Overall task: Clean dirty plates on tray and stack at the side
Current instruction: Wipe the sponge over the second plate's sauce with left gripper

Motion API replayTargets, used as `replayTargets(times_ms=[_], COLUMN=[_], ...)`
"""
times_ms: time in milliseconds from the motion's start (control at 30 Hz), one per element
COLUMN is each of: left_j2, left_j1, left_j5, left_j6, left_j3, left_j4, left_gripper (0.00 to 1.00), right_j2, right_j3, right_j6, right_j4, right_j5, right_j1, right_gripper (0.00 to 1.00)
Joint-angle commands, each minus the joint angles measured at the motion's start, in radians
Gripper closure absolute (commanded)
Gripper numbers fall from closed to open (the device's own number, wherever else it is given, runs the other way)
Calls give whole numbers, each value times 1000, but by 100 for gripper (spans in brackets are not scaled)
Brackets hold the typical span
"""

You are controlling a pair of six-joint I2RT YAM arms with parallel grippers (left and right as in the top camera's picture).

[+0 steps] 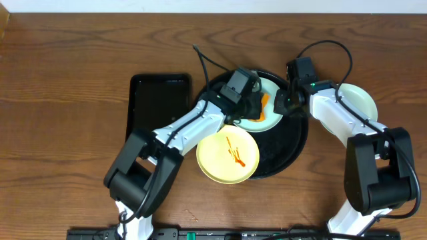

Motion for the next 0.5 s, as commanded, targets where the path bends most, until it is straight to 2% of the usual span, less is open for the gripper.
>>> replayTargets(times_ms=[0, 267, 467], left_j2=[33, 114, 123], left_j1=[2, 11, 72], left_j5=[-47, -119, -133], left_j6=[-17, -19, -19], left_j3=[-2, -1, -1], left_j4=[18, 24, 19], left_gripper=[92, 92, 92], right_j2=[9, 9, 9], right_j3=[10, 10, 10], right_j6=[12, 11, 11], right_j4=[-13, -35, -48], right_j5=[-20, -48, -44], right_j1=[10, 21, 21], right_gripper=[99, 99, 99])
